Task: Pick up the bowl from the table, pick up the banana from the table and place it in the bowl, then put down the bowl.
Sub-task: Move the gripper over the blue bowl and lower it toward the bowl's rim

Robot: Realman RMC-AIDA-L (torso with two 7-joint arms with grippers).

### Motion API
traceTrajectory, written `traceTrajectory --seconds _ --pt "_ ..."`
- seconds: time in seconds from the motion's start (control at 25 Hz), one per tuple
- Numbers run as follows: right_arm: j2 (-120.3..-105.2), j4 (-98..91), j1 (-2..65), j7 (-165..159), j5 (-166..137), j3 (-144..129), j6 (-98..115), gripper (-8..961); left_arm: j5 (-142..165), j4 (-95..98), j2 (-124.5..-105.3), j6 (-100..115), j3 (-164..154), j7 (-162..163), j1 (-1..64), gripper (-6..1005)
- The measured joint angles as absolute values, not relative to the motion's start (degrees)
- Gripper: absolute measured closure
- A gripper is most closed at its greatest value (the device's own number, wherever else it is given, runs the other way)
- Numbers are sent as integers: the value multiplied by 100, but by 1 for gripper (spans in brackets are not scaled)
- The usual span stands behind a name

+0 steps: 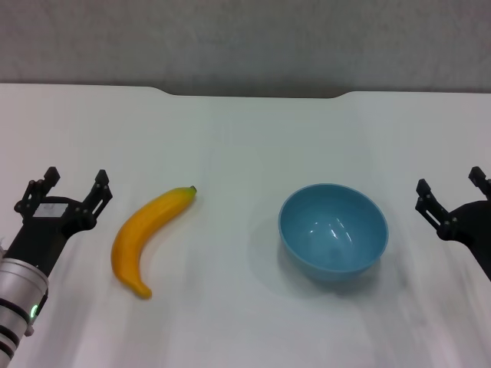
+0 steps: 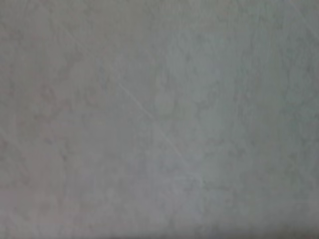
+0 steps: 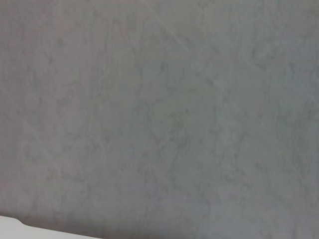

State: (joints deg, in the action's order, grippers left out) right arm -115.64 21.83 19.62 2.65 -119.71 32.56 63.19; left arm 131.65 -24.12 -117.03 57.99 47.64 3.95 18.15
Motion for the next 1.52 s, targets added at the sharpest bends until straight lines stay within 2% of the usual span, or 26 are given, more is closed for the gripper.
traceTrajectory --seconds 0.36,0.56,0.64,0.68,0.72,0.76,0.8,0.92,1.0,1.12,1.2,1.32,1.36,1.4,1.52 --pt "-11522 2332 1943 207 -11973 3283 6233 58 13228 -2944 -11594 5283 4772 374 1735 164" --pt "-11450 2587 1968 210 -12031 3305 5908 58 13261 -3691 -11336 4677 4903 358 1598 168" --pt "-11354 2825 1985 233 -12038 3329 5649 58 13336 -4213 -11158 4308 5057 346 1469 170" --pt "-11252 3043 1985 244 -12036 3351 5463 58 13401 -4499 -11075 4063 5162 323 1386 170" --pt "-11031 3502 1975 253 -12045 3438 4978 58 13486 -4836 -10999 3789 5306 283 1287 170" --pt "-11031 3502 1975 253 -12045 3438 4978 58 13580 -5116 -10969 3532 5449 229 1199 170" --pt "-10919 3712 1965 258 -12057 3517 4687 59 13740 -5489 -10951 3146 5676 125 1074 170" --pt "-10560 4676 1870 282 -12455 4144 3117 59 14185 -6220 -11077 2212 6241 -253 736 169" --pt "-10526 4919 1811 298 -12621 4410 2648 59 14379 -6544 -11260 1781 6591 -535 527 169" --pt "-10613 5539 1615 506 -13189 5393 1068 59 14498 -6924 -11537 1147 7011 -873 304 169" --pt "-10860 5976 1475 835 -13648 6147 -92 59 14494 -7038 -11605 879 7131 -971 258 169" --pt "-11366 6448 1253 1504 -14172 7033 -1159 60 14460 -7067 -11614 752 7166 -1000 246 168" --pt "-11454 6558 1191 1660 -14229 7161 -1284 60 14457 -7060 -11617 754 7164 -1000 252 168" --pt "-11505 6664 1145 1784 -14247 7239 -1387 60 14457 -7049 -11621 759 7157 -1004 259 168" --pt "-11490 6771 1146 1880 -14050 7280 -1569 60 14457 -7014 -11624 766 7151 -1002 269 168"
